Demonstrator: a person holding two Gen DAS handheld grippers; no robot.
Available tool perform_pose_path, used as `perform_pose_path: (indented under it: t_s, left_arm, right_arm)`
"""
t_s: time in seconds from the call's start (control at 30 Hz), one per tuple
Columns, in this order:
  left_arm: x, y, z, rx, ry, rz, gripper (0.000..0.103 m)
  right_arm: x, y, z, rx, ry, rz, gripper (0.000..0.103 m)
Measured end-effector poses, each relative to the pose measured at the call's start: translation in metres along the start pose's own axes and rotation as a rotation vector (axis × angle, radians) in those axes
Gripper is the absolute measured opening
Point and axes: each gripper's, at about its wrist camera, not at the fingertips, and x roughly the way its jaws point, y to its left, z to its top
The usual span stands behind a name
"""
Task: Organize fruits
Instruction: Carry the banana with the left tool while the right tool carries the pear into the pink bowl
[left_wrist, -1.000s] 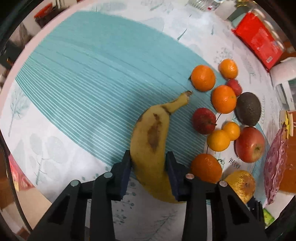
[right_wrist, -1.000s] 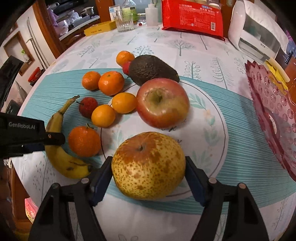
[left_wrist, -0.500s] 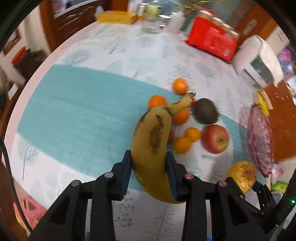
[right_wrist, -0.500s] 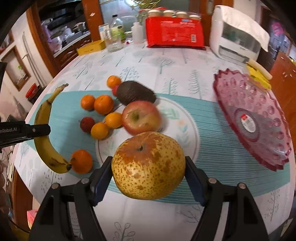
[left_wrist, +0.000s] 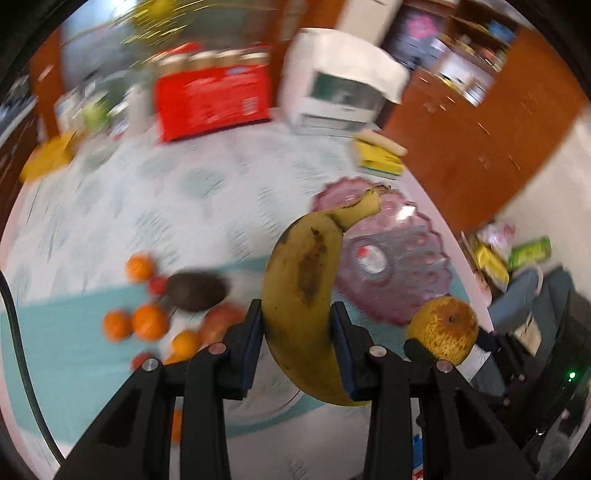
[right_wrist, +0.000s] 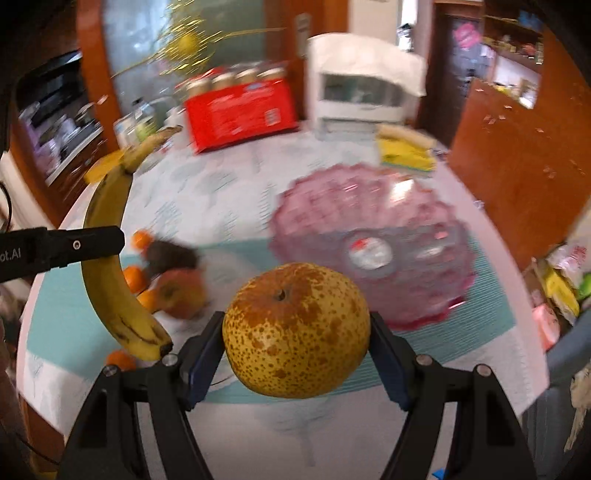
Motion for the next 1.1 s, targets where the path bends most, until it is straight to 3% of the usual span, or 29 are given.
perform_pose_path:
  t_s: [0.13, 0.33, 0.57, 0.8, 0.83, 0.9, 0.93, 0.97, 1.1]
  left_arm:
    - [0.033, -0.051, 0.036, 0.064, -0.008, 0.038, 0.034]
    - [0.123, -0.107, 0.069, 0.107, 0.105, 0.125, 0.034]
    - [0.212, -0.122, 0.075, 0.130, 0.207, 0.230, 0.034]
    - [0.249, -0.124, 0.070, 0.146, 0.250, 0.297, 0.036]
    - [0.251, -0.124, 0.070, 0.142, 0.250, 0.301, 0.038]
    - [0.253, -0.123, 0.070, 0.138, 0.254, 0.303, 0.055]
    - [0.252, -0.123, 0.071, 0.134, 0.253, 0.303, 0.077]
    - [0.249, -0.123, 0.070, 0.129, 0.237, 0.311, 0.087]
    - [0.239, -0.121, 0.069, 0.136, 0.213, 0.326, 0.087]
  right_arm:
    - [0.015, -0.046, 0.024, -0.019, -0.014, -0.038, 0.075]
    - [0.075, -0.104, 0.048, -0.080, 0.038, -0.027, 0.075]
    - [0.147, -0.123, 0.051, -0.200, 0.140, 0.033, 0.075]
    - [0.177, -0.121, 0.043, -0.260, 0.185, 0.107, 0.076]
    - [0.178, -0.119, 0.042, -0.268, 0.186, 0.109, 0.076]
    - [0.181, -0.115, 0.041, -0.286, 0.186, 0.111, 0.076]
    - [0.182, -0.113, 0.040, -0.295, 0.190, 0.114, 0.076]
    - [0.182, -0.113, 0.039, -0.300, 0.192, 0.119, 0.076]
    - [0.180, -0.112, 0.038, -0.303, 0.205, 0.140, 0.076]
